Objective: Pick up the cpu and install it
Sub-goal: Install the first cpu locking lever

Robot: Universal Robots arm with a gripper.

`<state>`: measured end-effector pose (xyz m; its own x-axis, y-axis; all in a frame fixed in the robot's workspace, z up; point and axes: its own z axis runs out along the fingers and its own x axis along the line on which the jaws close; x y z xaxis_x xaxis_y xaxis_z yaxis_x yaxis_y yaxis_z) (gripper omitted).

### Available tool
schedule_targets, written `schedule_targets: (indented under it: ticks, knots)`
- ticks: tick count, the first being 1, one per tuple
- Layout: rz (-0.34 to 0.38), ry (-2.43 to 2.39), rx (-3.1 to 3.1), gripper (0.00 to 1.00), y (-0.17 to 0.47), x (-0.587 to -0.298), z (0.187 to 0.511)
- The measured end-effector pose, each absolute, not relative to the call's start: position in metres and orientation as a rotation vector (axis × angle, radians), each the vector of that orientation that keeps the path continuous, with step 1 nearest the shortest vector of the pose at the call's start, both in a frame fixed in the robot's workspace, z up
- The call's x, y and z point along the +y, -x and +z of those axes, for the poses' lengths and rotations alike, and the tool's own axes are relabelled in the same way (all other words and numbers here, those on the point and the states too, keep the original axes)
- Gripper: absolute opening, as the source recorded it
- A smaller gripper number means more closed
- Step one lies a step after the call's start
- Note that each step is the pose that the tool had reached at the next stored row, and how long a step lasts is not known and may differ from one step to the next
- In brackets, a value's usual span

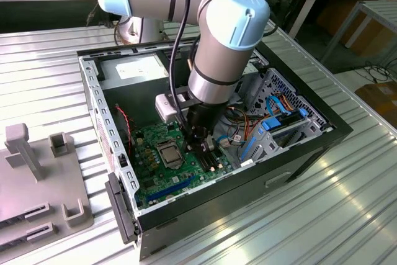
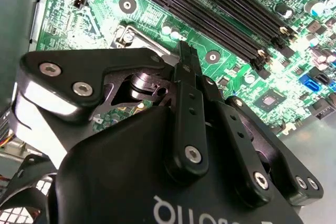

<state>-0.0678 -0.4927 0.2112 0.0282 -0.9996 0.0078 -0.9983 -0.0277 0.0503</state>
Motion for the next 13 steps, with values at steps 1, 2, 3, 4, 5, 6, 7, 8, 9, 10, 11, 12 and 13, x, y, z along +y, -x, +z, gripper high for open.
schedule_targets:
  ticks: [1, 2, 3, 4, 5, 6, 7, 8, 9, 10, 11, 12, 13]
  knots:
    - [-0.045, -2.222, -2.161, 0.11, 0.0678, -0.4931, 0.2040]
    - [-0.030, -2.215, -2.154, 0.11, 0.0677, -0.4930, 0.2038]
    - [-0.027, -2.213, -2.153, 0.11, 0.0677, -0.4930, 0.2038]
    - [-0.023, -2.211, -2.151, 0.11, 0.0677, -0.4930, 0.2038]
    - [-0.017, -2.208, -2.149, 0.11, 0.0677, -0.4931, 0.2039]
    - [-0.012, -2.206, -2.147, 0.11, 0.0677, -0.4931, 0.2039]
    - [-0.009, -2.204, -2.145, 0.11, 0.0677, -0.4932, 0.2040]
    - [-0.004, -2.202, -2.143, 0.11, 0.0677, -0.4934, 0.2039]
    - [0.000, -2.200, -2.141, 0.11, 0.0677, -0.4936, 0.2039]
    - [0.005, -2.197, -2.139, 0.11, 0.0677, -0.4939, 0.2039]
    - [0.008, -2.195, -2.137, 0.11, 0.0677, -0.4942, 0.2040]
    - [0.014, -2.193, -2.135, 0.11, 0.0677, -0.4943, 0.2039]
    - [0.016, -2.191, -2.134, 0.11, 0.0677, -0.4943, 0.2039]
